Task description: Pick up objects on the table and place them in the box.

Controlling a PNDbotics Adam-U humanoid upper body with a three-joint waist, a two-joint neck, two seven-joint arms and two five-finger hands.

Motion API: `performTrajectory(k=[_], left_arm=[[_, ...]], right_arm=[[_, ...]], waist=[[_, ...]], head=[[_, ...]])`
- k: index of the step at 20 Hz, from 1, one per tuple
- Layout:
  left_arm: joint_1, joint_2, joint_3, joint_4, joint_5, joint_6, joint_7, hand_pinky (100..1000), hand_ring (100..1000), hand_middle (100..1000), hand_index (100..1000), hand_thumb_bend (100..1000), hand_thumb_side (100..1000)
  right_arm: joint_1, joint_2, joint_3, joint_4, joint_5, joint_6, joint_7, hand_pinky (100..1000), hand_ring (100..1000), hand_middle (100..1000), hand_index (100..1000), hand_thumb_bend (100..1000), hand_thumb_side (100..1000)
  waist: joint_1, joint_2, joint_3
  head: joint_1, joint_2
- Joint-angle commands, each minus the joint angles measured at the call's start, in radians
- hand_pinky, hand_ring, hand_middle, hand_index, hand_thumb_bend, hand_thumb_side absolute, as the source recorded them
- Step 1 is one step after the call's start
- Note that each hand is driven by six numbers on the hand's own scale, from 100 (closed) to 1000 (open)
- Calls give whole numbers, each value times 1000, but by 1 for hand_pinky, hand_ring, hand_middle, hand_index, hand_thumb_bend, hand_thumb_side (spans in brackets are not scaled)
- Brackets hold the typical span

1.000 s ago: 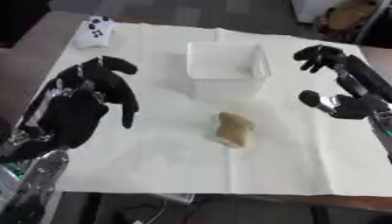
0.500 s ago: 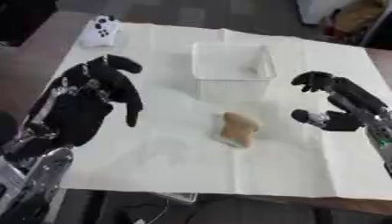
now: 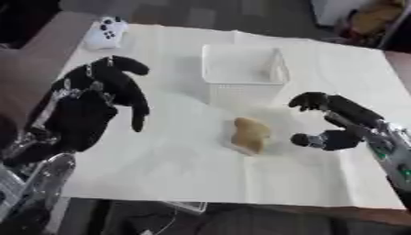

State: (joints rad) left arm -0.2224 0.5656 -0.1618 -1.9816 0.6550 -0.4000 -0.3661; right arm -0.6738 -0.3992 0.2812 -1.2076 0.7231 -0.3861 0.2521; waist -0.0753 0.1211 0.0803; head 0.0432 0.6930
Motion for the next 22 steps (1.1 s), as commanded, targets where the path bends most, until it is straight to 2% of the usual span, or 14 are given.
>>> performTrajectory(k=[1, 8, 9, 10, 11, 15, 22], left_arm=[[-13, 16, 7, -18, 8, 3, -1, 322, 556, 767, 754, 532, 858], [-15, 13, 5, -18, 9, 4, -2, 322, 556, 768, 754, 533, 858], [-15, 13, 5, -18, 9, 4, -2, 322, 556, 768, 754, 533, 857], [-15, 13, 5, -18, 10, 4, -2, 322, 556, 768, 754, 534, 856], [-16, 12, 5, -18, 11, 4, -2, 322, 556, 767, 754, 535, 855], [-16, 11, 6, -18, 13, 5, -2, 322, 556, 767, 754, 535, 854], [-22, 11, 4, -18, 16, 6, -4, 323, 557, 767, 754, 536, 851]], right_arm=[[-34, 28, -7, 7, 6, 1, 13, 720, 724, 832, 894, 712, 1000], [-55, 85, -3, 25, 26, -3, 31, 719, 726, 835, 893, 720, 1000], [-57, 90, -2, 27, 33, -3, 32, 590, 650, 796, 883, 723, 1000], [-59, 94, -3, 29, 40, -3, 32, 541, 626, 779, 884, 726, 1000], [-61, 99, -2, 30, 50, -1, 32, 543, 629, 777, 886, 730, 1000], [-69, 123, -4, 39, 90, 6, 27, 649, 686, 798, 896, 743, 1000], [-80, 149, -8, 55, 154, 5, -19, 718, 734, 812, 891, 735, 1000]], waist=[[7, -14, 1], [10, -15, 2], [10, -15, 2], [10, -15, 2], [10, -16, 3], [11, -17, 4], [10, -17, 7]], head=[[-17, 9], [-40, 27], [-40, 27], [-40, 27], [-41, 26], [-43, 26], [-40, 19]])
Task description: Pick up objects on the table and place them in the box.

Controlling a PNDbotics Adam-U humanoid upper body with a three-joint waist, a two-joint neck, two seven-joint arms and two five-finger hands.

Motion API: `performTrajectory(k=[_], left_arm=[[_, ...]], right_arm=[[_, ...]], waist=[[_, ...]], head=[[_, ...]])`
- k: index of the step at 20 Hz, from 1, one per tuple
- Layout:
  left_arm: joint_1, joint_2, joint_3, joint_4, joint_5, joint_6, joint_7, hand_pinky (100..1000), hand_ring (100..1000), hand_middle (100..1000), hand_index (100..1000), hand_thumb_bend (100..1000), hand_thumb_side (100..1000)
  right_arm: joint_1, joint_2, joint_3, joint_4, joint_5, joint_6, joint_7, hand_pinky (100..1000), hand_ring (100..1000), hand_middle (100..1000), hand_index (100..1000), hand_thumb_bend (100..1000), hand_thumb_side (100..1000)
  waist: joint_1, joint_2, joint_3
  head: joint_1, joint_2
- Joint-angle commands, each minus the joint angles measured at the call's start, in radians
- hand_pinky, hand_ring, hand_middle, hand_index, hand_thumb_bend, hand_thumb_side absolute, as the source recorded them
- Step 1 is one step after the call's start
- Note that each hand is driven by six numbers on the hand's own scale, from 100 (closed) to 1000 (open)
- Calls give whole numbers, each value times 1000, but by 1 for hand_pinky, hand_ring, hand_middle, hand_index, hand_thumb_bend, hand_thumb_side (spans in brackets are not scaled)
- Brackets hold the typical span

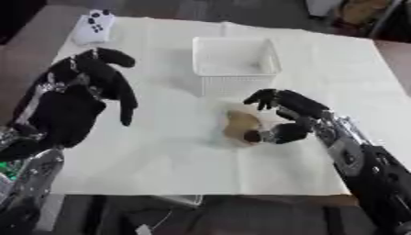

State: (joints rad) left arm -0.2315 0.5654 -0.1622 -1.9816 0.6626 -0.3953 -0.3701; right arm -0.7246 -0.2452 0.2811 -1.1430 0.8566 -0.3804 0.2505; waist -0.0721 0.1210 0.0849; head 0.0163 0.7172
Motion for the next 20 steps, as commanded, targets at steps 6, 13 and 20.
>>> performTrajectory(k=[6, 13, 20], left_arm=[[-15, 11, 5, -18, 12, 2, -2, 323, 557, 768, 754, 537, 851], [-17, 11, 5, -18, 13, 3, -3, 323, 556, 768, 754, 537, 850], [-17, 9, 4, -18, 10, 4, -5, 321, 556, 768, 754, 536, 858]], right_arm=[[-39, -1, -4, -10, 126, -12, -54, 774, 795, 831, 888, 765, 1000], [-47, 14, -11, 31, 149, 11, -36, 792, 804, 840, 913, 789, 1000], [-44, 20, -14, 63, 135, 49, 14, 791, 805, 842, 911, 797, 1000]], waist=[[7, -17, 4], [7, -16, 4], [6, -10, 3]], head=[[-14, -6], [-15, -1], [-11, -18]])
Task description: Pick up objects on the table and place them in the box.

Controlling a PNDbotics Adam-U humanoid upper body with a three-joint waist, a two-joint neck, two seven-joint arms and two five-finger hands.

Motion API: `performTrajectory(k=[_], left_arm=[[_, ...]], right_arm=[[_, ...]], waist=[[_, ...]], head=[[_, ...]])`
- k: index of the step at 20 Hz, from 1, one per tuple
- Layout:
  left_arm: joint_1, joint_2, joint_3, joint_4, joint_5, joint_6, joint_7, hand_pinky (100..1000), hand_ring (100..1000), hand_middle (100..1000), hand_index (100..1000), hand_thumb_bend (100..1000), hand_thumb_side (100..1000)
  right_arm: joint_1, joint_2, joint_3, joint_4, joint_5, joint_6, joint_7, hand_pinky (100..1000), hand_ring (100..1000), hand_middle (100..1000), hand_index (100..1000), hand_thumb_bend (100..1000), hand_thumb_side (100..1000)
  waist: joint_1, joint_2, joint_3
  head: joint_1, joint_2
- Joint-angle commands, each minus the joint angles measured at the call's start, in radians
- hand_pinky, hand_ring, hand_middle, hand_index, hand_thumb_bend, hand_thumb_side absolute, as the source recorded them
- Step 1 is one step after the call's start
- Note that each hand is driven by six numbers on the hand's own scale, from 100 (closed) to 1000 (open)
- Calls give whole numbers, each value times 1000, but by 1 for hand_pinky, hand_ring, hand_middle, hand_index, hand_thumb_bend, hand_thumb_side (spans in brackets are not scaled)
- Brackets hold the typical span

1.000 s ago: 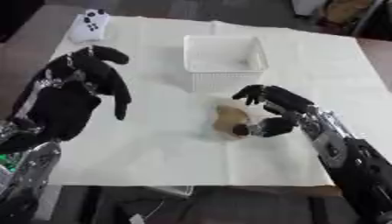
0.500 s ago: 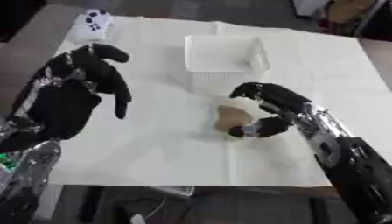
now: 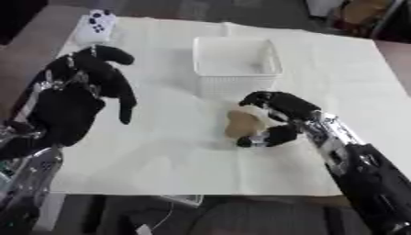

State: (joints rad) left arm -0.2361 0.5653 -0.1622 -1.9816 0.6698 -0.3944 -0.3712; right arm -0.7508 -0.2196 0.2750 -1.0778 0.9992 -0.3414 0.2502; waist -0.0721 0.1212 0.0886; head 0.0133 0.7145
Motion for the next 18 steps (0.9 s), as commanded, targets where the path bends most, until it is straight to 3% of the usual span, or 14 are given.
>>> performTrajectory(k=[1, 18], left_arm=[[-12, 8, 3, -18, 2, 4, -4, 321, 556, 769, 754, 536, 859], [-19, 5, -1, -18, -5, 7, -5, 321, 557, 769, 754, 534, 862]], right_arm=[[-18, -5, -8, 2, -9, 15, 21, 792, 806, 842, 910, 796, 1000], [-38, 13, -14, 62, 0, 42, 96, 809, 824, 851, 906, 748, 1000]], waist=[[6, -10, -1], [4, -1, 6]], head=[[-8, -18], [-8, -21]])
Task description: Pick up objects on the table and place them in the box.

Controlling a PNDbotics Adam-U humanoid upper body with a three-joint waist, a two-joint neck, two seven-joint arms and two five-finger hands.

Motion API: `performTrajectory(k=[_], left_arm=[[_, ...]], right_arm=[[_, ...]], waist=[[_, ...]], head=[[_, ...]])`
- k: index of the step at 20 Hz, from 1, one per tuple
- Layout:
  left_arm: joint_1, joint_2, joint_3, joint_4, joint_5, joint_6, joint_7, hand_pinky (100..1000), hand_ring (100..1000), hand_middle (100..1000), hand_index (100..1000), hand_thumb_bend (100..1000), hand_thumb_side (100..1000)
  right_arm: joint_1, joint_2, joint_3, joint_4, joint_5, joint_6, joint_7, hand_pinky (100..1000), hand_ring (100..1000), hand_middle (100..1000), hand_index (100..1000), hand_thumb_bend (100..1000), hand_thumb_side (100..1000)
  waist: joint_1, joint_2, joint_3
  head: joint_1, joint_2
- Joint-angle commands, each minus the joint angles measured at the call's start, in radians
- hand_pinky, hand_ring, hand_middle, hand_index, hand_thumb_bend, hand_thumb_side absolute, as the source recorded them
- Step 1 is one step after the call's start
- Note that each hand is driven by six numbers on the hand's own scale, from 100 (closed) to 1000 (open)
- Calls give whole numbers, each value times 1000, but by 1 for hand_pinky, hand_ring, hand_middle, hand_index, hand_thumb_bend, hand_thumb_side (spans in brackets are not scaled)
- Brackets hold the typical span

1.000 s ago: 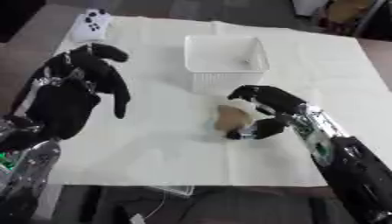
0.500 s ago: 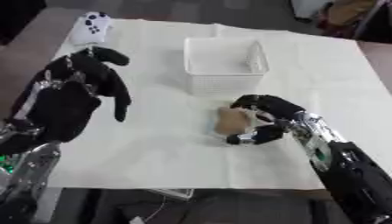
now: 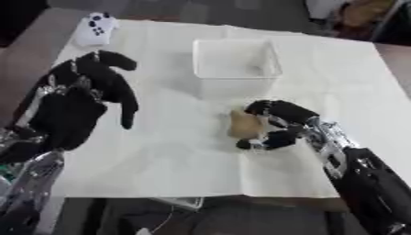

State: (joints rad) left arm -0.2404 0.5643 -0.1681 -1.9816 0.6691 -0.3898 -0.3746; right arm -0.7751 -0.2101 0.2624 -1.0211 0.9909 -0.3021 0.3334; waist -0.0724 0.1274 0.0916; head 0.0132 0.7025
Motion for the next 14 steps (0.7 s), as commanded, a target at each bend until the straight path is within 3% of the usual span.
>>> performTrajectory(k=[1, 14], left_arm=[[-15, 6, 4, -18, -4, 2, -1, 321, 557, 769, 754, 534, 862], [-19, 8, 5, -18, 0, 2, -3, 321, 557, 769, 754, 535, 860]], right_arm=[[-15, 6, -2, 7, 10, 3, 15, 809, 824, 851, 906, 750, 1000], [-12, 13, 2, 27, 26, 0, 28, 819, 833, 849, 908, 717, 1000]], waist=[[4, -7, 4], [2, -7, 8]], head=[[-9, -10], [-13, -38]])
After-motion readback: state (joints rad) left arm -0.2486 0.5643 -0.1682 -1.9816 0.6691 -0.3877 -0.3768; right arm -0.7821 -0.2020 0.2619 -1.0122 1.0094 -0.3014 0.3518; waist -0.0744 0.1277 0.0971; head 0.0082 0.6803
